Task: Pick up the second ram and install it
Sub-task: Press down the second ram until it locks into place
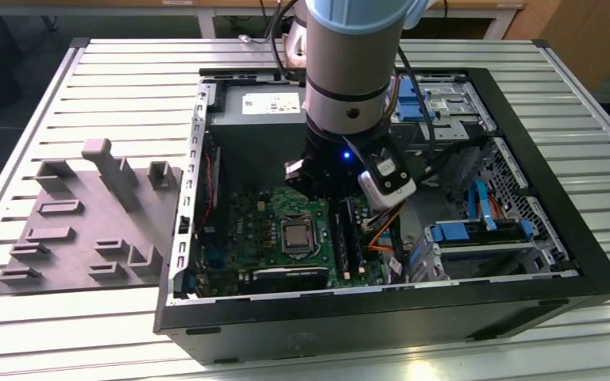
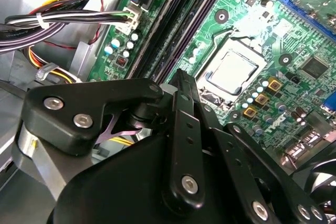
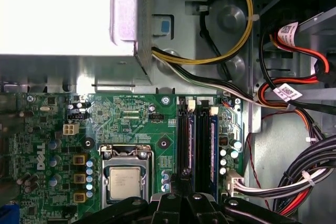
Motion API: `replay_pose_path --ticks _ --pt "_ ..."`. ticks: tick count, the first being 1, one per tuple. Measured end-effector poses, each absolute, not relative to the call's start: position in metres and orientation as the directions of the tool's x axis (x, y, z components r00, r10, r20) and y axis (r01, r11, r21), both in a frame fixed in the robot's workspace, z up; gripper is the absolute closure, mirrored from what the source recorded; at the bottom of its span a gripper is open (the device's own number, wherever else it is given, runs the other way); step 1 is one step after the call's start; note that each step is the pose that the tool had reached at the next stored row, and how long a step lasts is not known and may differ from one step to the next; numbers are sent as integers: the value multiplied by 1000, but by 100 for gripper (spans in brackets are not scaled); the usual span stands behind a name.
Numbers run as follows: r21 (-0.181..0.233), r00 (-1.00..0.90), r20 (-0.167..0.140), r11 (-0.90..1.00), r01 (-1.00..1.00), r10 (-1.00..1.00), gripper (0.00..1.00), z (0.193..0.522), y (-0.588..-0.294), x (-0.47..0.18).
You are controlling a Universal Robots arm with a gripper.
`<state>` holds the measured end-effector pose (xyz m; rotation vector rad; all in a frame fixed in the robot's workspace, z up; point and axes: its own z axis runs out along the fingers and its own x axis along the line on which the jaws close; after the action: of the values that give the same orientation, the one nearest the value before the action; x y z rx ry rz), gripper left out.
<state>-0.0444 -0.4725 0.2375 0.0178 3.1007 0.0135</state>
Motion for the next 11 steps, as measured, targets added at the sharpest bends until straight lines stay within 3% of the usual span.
replay_pose_path --ticks 11 --pt "9 -999 -41 1000 11 12 89 237 -470 -44"
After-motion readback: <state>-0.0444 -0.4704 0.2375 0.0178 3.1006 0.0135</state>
